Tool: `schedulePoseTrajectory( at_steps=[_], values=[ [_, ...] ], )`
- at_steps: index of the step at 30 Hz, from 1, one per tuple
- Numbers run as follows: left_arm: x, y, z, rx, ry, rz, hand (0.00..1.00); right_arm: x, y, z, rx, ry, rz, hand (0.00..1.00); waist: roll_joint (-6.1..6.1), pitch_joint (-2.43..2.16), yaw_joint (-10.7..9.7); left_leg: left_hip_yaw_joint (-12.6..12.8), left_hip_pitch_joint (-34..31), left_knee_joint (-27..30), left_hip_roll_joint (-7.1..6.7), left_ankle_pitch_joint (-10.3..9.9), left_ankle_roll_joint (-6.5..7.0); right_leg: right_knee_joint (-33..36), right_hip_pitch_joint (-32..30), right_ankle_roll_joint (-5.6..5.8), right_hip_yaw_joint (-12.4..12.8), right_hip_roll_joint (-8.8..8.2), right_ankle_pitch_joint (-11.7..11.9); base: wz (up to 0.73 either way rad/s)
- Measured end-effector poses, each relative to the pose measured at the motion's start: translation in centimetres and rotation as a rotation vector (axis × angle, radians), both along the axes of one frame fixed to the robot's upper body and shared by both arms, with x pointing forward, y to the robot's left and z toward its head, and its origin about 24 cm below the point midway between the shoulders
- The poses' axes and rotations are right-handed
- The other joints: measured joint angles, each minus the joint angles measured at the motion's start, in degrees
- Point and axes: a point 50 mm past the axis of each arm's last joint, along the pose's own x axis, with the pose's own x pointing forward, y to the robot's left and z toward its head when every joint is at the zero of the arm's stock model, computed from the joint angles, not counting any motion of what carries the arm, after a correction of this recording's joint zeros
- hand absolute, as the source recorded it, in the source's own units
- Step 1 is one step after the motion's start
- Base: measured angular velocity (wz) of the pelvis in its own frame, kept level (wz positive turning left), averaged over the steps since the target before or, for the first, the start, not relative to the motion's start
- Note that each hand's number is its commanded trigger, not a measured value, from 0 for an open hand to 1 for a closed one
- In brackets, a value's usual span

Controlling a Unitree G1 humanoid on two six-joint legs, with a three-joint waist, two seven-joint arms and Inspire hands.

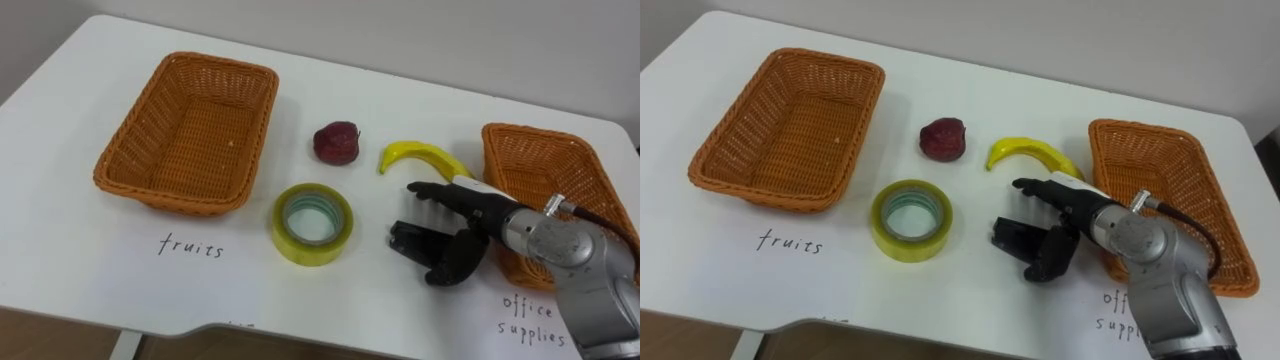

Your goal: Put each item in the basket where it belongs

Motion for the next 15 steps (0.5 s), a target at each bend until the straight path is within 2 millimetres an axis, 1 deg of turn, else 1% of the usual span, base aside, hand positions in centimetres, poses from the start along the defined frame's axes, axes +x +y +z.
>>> schedulePoseTrajectory(
  at_steps=[9, 11, 15],
  values=[
    [0.31, -0.08, 0.15, 0.004, -0.018, -0.006, 0.0, -0.05, 0.32, -0.41, -0.006, 0.003, 0.002, 0.0, 0.38, -0.08, 0.2, 0.1, 0.4, 0.0, 0.03, 0.0, 0.0, 0.0, 0.0, -0.01, 0.2, 0.02, 0.0, -0.01],
    [0.38, -0.19, 0.14, 0.016, -0.021, -0.001, 0.0, -0.04, 0.83, -0.65, -0.026, -0.003, 0.007, 0.0, 0.68, -0.2, 0.2, 0.1, 0.5, 0.0, 0.07, 0.0, 0.0, 0.0, 0.0, -0.08, 0.4, 0.04, 0.1, -0.06],
    [0.39, -0.23, 0.13, 0.017, -0.022, 0.002, 0.0, -0.05, 0.9, -0.74, -0.042, -0.005, 0.004, 0.0, 1.11, -0.25, 0.3, 0.1, 0.6, -0.1, 0.08, 0.0, 0.02, 0.0, 0.0, -0.08, 0.3, 0.07, 0.3, 0.0]
  ],
)
